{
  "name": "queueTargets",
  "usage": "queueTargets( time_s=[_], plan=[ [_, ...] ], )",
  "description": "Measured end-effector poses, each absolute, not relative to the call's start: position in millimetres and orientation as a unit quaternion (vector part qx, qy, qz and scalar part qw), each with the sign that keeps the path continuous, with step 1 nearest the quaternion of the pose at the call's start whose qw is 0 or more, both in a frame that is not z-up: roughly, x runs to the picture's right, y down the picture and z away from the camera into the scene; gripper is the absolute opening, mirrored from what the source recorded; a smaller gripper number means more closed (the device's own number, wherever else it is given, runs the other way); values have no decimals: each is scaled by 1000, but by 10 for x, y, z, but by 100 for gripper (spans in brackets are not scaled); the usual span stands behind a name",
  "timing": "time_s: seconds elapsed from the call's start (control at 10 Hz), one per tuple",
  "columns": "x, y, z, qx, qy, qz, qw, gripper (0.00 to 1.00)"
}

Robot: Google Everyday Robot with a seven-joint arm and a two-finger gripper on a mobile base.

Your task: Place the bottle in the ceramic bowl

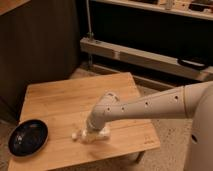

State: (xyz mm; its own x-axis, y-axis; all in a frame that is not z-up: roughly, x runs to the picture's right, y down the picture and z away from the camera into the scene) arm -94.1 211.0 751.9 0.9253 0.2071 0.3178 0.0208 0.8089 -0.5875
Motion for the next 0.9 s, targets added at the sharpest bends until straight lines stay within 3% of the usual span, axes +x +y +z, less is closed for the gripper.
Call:
queueTargets(
  time_s=[0.9],
  plan=[
    [-1018,2309,7749,-339,-183,42,922,65]
  ],
)
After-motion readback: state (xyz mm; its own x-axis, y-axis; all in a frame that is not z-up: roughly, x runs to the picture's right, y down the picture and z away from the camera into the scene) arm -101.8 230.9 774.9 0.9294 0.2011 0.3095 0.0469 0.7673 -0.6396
